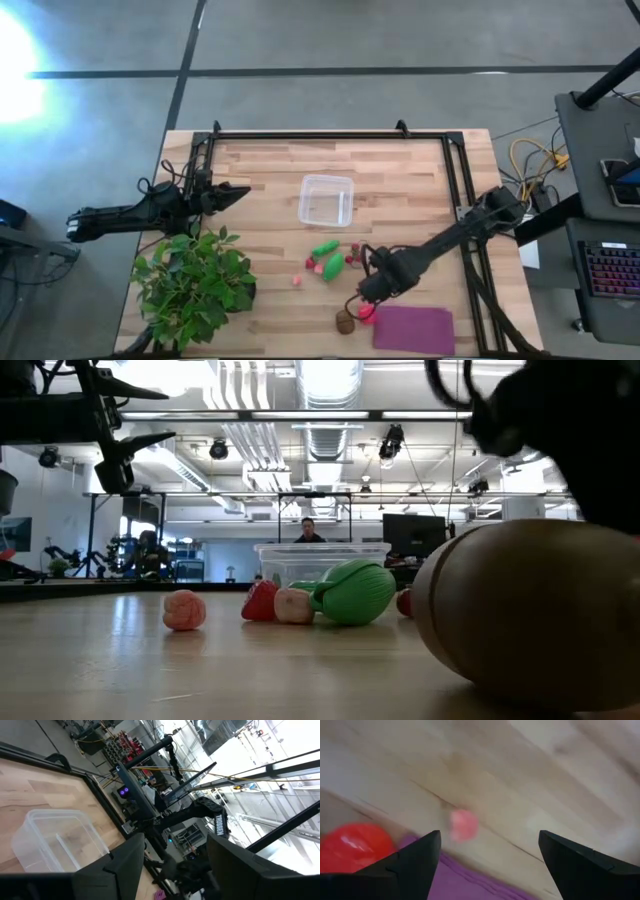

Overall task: Pick and placing Produce into tupperware
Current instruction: Put the bottom right pink peach into the transparent bin

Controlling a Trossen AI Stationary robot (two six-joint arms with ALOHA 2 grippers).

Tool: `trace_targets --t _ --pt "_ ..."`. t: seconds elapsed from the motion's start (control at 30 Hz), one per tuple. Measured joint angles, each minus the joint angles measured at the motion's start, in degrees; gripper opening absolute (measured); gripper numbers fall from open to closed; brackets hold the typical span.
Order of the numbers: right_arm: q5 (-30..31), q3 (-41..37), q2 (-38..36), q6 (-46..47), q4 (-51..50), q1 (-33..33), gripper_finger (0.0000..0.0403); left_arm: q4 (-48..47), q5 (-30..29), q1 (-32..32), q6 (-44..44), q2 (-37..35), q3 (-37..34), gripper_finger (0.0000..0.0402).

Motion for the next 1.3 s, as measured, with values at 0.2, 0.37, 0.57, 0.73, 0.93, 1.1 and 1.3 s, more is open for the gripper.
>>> trace_targets --t 0.2,0.37,0.57,0.73,0.93,1.1,1.3 --pt "-1.8 -6.95 0.08 7.7 14.06 -0.53 0.0327 0.0 0.02 0.01 0.0 0.0 0.0 0.0201" --pt "-1.51 -7.99 0.07 13.3 12.79 0.92 0.0327 0.0 0.0 0.0 0.0 0.0 0.0 0.0201" --pt "-1.04 -8.96 0.21 17.12 12.98 1.19 0.0327 0.0 0.02 -0.01 0.0 0.0 0.0 0.0201" --pt "-1.16 -8.96 0.22 18.04 14.31 1.19 0.0327 -0.01 0.01 0.0 0.0 0.0 0.0 0.0201" --pt "-1.3 -9.13 0.22 18.43 14.41 1.19 0.0299 0.0 0.0 0.0 0.0 0.0 0.0 0.0201" --pt "-1.27 -9.61 0.22 18.44 14.53 1.19 0.0247 0.0 0.01 0.0 0.0 0.0 0.0 0.0201" --pt "-1.25 -11.17 0.24 19.44 17.41 1.59 0.0232 0.0 0.0 0.01 0.0 0.0 0.0 0.0201"
